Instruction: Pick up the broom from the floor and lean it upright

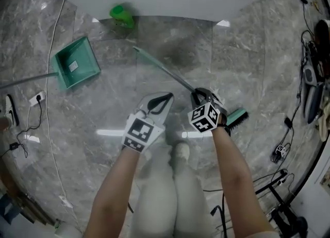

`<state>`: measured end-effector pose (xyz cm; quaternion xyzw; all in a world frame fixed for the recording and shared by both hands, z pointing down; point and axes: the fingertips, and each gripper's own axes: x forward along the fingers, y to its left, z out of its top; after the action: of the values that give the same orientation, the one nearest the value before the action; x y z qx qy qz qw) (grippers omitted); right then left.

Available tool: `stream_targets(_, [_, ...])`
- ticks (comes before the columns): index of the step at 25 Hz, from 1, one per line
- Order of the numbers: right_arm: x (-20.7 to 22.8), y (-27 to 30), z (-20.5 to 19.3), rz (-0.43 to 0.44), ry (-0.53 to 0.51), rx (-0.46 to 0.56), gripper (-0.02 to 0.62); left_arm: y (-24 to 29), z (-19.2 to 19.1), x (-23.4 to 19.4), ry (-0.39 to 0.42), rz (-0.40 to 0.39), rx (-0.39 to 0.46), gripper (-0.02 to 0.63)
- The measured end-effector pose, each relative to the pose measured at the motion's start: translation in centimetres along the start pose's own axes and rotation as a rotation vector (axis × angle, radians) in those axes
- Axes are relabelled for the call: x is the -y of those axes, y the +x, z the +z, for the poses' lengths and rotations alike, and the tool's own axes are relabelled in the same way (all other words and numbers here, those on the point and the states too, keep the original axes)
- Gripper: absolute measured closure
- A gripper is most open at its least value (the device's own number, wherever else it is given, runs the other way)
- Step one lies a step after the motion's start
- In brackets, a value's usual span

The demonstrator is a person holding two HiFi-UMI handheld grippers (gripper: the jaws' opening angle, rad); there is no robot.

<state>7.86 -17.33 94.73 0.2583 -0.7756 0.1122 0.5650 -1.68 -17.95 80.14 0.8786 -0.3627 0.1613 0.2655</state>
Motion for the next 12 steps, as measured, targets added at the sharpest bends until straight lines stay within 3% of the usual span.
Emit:
stream_targets(6, [4.9,-7.5,4.1,-0.122,0.125,0.144,0.520,-2.8,8.0,1.2,0.022,0.038,0.107,0.607])
stream_targets(12, [10.4,-11.5,8.5,-0.235,0.294,0.237,0.518,-3.0,14.2,1.2,0.068,0.041,0.155,0.607])
